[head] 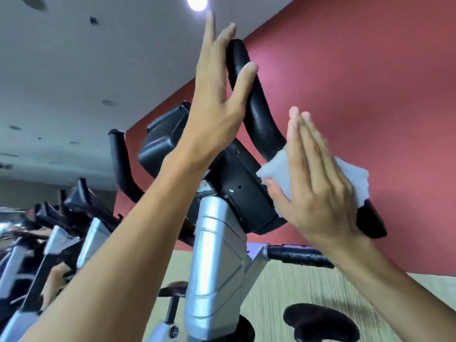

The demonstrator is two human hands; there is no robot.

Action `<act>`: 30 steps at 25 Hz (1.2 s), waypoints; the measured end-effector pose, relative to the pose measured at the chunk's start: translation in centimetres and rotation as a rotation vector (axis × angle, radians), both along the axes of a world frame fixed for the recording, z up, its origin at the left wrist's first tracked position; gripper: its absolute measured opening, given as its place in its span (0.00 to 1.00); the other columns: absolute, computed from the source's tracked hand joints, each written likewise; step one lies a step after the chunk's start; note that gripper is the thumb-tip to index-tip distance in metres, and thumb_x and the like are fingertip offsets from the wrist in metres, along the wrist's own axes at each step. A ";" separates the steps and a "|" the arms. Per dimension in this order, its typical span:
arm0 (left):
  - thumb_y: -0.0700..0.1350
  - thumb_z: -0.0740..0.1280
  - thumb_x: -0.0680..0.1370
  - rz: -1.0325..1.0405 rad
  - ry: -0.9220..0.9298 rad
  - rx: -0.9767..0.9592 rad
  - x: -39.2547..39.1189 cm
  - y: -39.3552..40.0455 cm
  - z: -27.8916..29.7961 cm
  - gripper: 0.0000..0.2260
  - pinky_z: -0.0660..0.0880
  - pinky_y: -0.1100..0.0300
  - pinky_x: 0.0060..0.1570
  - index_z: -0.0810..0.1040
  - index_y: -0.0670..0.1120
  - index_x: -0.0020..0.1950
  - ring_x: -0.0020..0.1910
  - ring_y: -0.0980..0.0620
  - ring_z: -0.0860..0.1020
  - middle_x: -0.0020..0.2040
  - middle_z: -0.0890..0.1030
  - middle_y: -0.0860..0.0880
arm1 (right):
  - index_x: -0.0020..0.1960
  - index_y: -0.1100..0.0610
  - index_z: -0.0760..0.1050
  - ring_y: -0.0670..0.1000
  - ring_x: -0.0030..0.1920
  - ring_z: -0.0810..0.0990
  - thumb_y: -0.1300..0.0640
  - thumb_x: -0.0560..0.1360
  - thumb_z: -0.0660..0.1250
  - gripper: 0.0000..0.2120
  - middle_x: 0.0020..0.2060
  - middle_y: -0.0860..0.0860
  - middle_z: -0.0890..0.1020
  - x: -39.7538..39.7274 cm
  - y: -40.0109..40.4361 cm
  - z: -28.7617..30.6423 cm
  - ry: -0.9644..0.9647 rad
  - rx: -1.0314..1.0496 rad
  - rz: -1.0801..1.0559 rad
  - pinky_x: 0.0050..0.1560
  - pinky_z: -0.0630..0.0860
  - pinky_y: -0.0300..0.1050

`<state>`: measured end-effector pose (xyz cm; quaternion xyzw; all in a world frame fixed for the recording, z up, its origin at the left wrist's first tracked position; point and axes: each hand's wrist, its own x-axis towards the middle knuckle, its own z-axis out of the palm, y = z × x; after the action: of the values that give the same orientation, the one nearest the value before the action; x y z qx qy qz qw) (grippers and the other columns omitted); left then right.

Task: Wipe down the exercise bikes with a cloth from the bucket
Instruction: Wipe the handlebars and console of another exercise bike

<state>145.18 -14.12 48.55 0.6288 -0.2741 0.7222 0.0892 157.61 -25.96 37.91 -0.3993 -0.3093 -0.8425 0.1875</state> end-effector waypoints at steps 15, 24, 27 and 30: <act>0.50 0.47 0.87 0.804 -0.285 0.217 3.3 -1.7 -7.1 0.25 0.40 0.49 0.81 0.57 0.41 0.82 0.83 0.43 0.42 0.84 0.49 0.43 | 0.79 0.68 0.54 0.58 0.79 0.61 0.60 0.85 0.58 0.27 0.79 0.63 0.60 7.2 -0.3 -4.2 -0.093 0.225 -0.101 0.77 0.65 0.53; 0.50 0.47 0.85 0.920 -0.386 0.097 7.5 -3.6 -9.9 0.27 0.41 0.44 0.81 0.57 0.37 0.81 0.82 0.38 0.43 0.83 0.48 0.39 | 0.78 0.69 0.58 0.61 0.77 0.64 0.57 0.85 0.59 0.27 0.77 0.64 0.63 9.0 -1.0 -4.9 -0.106 0.209 -0.008 0.76 0.66 0.54; 0.51 0.46 0.85 0.924 -0.399 0.078 8.4 -4.0 -10.9 0.27 0.38 0.46 0.80 0.58 0.39 0.81 0.82 0.38 0.42 0.83 0.47 0.39 | 0.79 0.69 0.56 0.59 0.78 0.62 0.60 0.84 0.59 0.27 0.78 0.63 0.61 12.6 -2.2 -7.2 -0.114 0.211 -0.049 0.77 0.64 0.53; 0.52 0.46 0.85 0.930 -0.394 0.073 10.5 -4.6 -12.6 0.27 0.36 0.45 0.79 0.56 0.38 0.81 0.82 0.38 0.41 0.83 0.46 0.39 | 0.78 0.70 0.57 0.61 0.78 0.64 0.65 0.80 0.63 0.30 0.78 0.64 0.62 16.5 -3.5 -10.3 -0.072 0.231 -0.019 0.75 0.67 0.56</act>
<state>155.68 -18.76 36.00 0.5388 -0.0017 0.7804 -0.3173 174.10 -29.49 27.58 -0.3474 -0.2126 -0.8881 0.2130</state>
